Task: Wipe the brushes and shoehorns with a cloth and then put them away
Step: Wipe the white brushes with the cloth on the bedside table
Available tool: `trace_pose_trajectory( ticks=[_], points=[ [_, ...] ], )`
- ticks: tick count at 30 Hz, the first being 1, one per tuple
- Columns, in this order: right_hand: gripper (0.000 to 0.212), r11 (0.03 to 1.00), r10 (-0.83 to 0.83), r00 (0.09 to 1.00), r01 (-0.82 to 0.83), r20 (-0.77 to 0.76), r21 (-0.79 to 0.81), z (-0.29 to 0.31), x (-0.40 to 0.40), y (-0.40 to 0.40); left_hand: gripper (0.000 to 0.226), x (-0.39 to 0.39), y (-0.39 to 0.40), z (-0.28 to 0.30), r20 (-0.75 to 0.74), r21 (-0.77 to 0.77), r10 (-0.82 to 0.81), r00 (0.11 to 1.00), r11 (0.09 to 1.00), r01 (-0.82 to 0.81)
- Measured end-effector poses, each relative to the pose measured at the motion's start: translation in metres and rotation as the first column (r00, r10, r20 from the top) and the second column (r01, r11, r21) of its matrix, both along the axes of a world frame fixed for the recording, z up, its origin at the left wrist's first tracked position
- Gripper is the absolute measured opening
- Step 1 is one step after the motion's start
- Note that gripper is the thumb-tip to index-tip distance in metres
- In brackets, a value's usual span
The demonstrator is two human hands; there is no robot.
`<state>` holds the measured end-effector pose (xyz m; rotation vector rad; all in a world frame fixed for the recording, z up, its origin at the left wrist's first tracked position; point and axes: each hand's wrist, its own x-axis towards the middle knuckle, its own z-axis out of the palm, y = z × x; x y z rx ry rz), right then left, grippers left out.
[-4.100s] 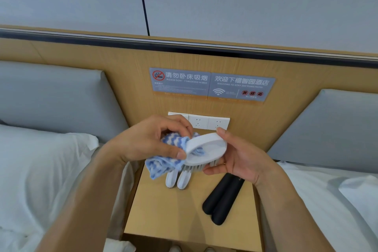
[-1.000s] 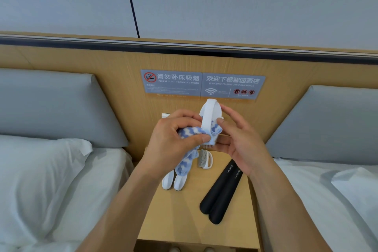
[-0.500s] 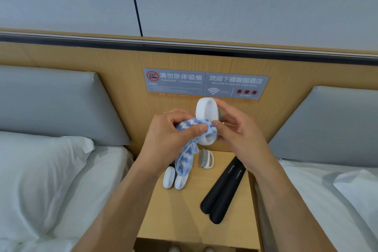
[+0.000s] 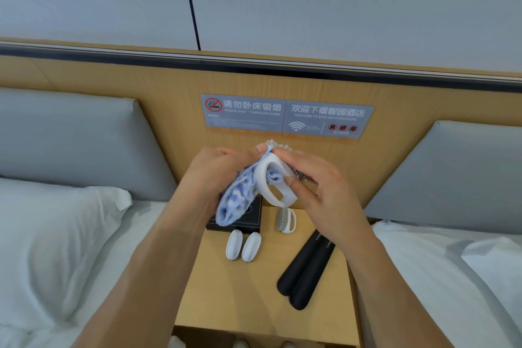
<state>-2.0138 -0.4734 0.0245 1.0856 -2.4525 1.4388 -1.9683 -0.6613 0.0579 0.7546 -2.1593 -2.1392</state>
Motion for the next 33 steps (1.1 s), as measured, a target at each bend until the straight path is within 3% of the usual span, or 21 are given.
trace_pose_trajectory(
  ticks=[4, 7, 12, 16, 21, 33],
  points=[
    [0.048, 0.999, -0.036, 0.999, 0.036, -0.031, 0.014, -0.002, 0.0, -0.001, 0.066, -0.002, 0.001, 0.003, 0.021, -0.003, -0.026, 0.999, 1.0, 0.026],
    [0.051, 0.998, -0.069, 0.998, 0.069, 0.008, -0.007, -0.001, 0.002, -0.001, 0.046, 0.0, 0.006, -0.001, -0.026, -0.045, -0.069, 0.997, 0.997, 0.068],
    [0.051, 0.992, -0.093, 0.974, 0.108, 0.208, -0.064, -0.004, 0.0, 0.001, 0.022, 0.003, 0.013, -0.008, -0.129, -0.048, -0.111, 0.985, 0.993, 0.105],
    [0.042, 0.975, -0.059, 0.923, 0.135, 0.379, -0.178, -0.002, -0.002, -0.001, 0.017, 0.004, 0.018, -0.012, -0.27, -0.227, -0.138, 0.953, 0.971, 0.076],
    [0.039, 0.926, 0.133, 0.729, 0.15, 0.671, -0.346, -0.005, -0.005, -0.001, 0.019, 0.006, 0.018, -0.018, -0.327, -0.317, -0.196, 0.925, 0.944, 0.088],
    [0.028, 0.883, 0.173, 0.424, 0.334, 0.889, -0.331, -0.026, -0.009, -0.002, 0.027, 0.013, 0.031, -0.046, -0.369, -0.546, -0.317, 0.873, 0.835, 0.073]
  ],
)
